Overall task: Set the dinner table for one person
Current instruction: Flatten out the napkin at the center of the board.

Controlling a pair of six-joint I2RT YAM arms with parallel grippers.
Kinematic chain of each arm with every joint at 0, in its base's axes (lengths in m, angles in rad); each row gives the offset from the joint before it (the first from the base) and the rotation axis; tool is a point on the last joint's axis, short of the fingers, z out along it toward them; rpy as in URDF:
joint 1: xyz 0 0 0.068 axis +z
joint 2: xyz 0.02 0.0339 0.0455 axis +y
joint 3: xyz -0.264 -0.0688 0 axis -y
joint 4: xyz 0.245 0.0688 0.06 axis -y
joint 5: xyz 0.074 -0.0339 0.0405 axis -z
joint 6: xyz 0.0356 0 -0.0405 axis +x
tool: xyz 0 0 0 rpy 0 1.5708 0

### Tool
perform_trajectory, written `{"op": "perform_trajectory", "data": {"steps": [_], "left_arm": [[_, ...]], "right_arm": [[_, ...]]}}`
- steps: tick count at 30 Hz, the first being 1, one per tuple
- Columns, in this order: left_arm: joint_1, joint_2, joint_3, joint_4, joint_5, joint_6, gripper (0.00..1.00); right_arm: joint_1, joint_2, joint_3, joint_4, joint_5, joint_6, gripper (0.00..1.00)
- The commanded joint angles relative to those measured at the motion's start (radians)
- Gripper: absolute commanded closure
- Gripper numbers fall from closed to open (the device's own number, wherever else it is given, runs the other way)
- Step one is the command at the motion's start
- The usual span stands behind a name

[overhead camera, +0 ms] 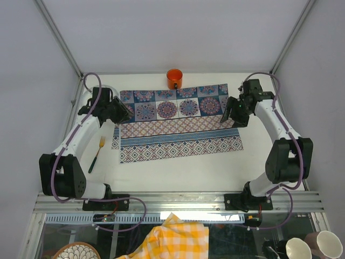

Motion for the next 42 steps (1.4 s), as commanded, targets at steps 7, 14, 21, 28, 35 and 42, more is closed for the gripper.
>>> {"op": "perform_trajectory", "data": {"steps": [7, 14, 21, 28, 35, 42], "left_arm": [[-0.048, -0.013, -0.075, -0.085, -0.187, -0.055, 0.65], [-0.058, -0.024, -0.126, -0.173, -0.413, -0.139, 0.51], [-0.051, 0.048, -0.144, -0.187, -0.518, -0.210, 0.44], [-0.047, 0.211, -0.127, -0.191, -0.520, -0.212, 0.43], [-0.020, 0.209, -0.156, -0.182, -0.534, -0.226, 0.42], [-0.003, 0.188, -0.133, -0.217, -0.584, -0.228, 0.42]], "right_arm": [[0.101, -0.021, -0.025, 0.051, 0.003, 0.014, 0.37], [0.145, -0.030, -0.007, 0.051, -0.003, 0.023, 0.37], [0.148, -0.062, 0.004, 0.051, -0.018, 0.025, 0.37], [0.148, -0.084, -0.013, 0.054, -0.019, 0.024, 0.37], [0.148, -0.082, -0.017, 0.065, -0.024, 0.022, 0.37], [0.148, -0.078, -0.028, 0.075, -0.031, 0.022, 0.37]]}}
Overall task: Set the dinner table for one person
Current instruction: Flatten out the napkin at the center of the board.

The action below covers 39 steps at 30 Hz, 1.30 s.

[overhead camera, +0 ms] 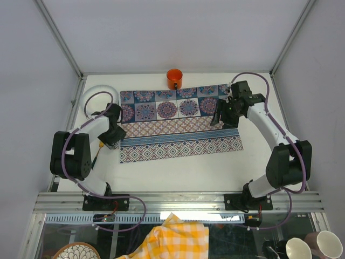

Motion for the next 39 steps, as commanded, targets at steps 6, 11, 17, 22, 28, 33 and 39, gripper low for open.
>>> {"op": "perform_trajectory", "data": {"steps": [6, 11, 17, 22, 28, 33, 39], "left_arm": [[0.040, -0.046, 0.014, -0.058, -0.097, -0.007, 0.42], [0.046, -0.048, 0.000, -0.046, -0.083, 0.003, 0.41], [0.048, 0.017, -0.039, 0.030, -0.004, 0.014, 0.47], [0.048, 0.054, -0.064, 0.094, 0.068, 0.017, 0.69], [0.047, 0.051, -0.071, 0.111, 0.087, 0.025, 0.89], [0.048, 0.032, -0.082, 0.110, 0.090, 0.035, 0.91], [0.047, 0.012, -0.092, 0.111, 0.096, 0.039, 0.91]], "right_arm": [[0.004, -0.034, 0.002, 0.052, -0.020, 0.004, 0.37], [0.004, -0.033, 0.002, 0.060, -0.030, 0.007, 0.37], [0.003, -0.034, -0.002, 0.059, -0.026, 0.009, 0.37], [0.013, -0.010, -0.023, 0.025, 0.031, -0.016, 0.39], [0.004, 0.005, -0.091, 0.028, 0.306, -0.006, 0.36], [-0.080, 0.027, -0.170, 0.134, 0.256, 0.057, 0.37], [-0.120, -0.030, -0.249, 0.170, 0.143, 0.111, 0.37]]}}
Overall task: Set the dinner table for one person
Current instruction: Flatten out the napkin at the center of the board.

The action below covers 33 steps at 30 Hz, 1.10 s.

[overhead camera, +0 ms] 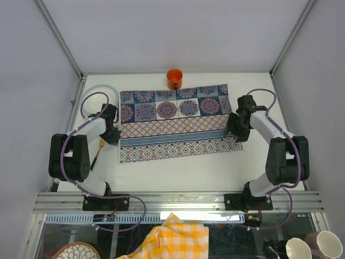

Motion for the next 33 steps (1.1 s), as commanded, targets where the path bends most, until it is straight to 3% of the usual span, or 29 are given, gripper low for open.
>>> {"op": "perform_trajectory", "data": {"steps": [1, 7, 14, 26, 33], "left_arm": [[0.001, 0.034, -0.054, 0.032, 0.066, 0.003, 0.91], [0.002, 0.051, -0.053, 0.047, 0.088, 0.003, 0.92], [0.002, 0.059, -0.063, 0.058, 0.103, 0.004, 0.93], [0.001, 0.041, -0.063, 0.075, 0.130, 0.009, 0.94], [0.002, 0.024, -0.071, 0.103, 0.168, 0.047, 1.00]], "right_arm": [[-0.011, -0.073, -0.053, 0.083, -0.107, 0.064, 0.37], [0.036, -0.139, -0.133, 0.116, -0.266, 0.083, 0.41], [0.291, -0.136, -0.028, 0.092, -0.326, -0.046, 0.42], [0.858, 0.088, 0.190, 0.127, 0.155, -0.381, 0.37], [1.010, 0.242, 0.276, 0.168, 0.298, -0.457, 0.36]]}}
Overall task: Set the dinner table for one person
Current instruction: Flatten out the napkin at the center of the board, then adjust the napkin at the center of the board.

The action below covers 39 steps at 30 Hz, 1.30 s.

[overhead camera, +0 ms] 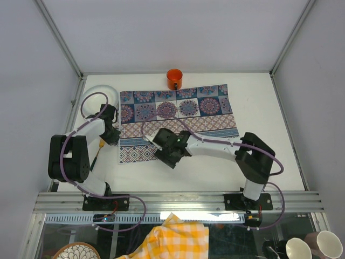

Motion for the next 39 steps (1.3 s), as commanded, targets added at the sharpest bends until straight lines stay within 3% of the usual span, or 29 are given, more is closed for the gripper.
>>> {"op": "perform_trajectory", "data": {"steps": [1, 11, 28, 31, 34, 39], "left_arm": [[-0.011, 0.027, -0.062, 0.087, 0.140, 0.007, 1.00], [-0.010, 0.004, -0.072, 0.086, 0.165, 0.007, 1.00], [-0.011, -0.001, -0.067, 0.078, 0.186, 0.017, 1.00], [-0.010, -0.008, -0.064, 0.067, 0.180, 0.022, 1.00], [-0.010, -0.014, -0.060, 0.059, 0.179, 0.026, 1.00], [-0.011, -0.021, -0.054, 0.048, 0.182, 0.029, 1.00]], "right_arm": [[0.031, 0.053, 0.098, 0.037, 0.135, -0.080, 0.36], [0.103, 0.144, 0.161, 0.102, 0.162, -0.148, 0.35], [0.120, 0.263, 0.177, 0.166, 0.243, -0.193, 0.37], [0.119, 0.290, 0.179, 0.181, 0.244, -0.200, 0.59], [0.117, 0.305, 0.177, 0.194, 0.238, -0.202, 0.99], [0.116, 0.275, 0.172, 0.201, 0.221, -0.190, 1.00]]}}
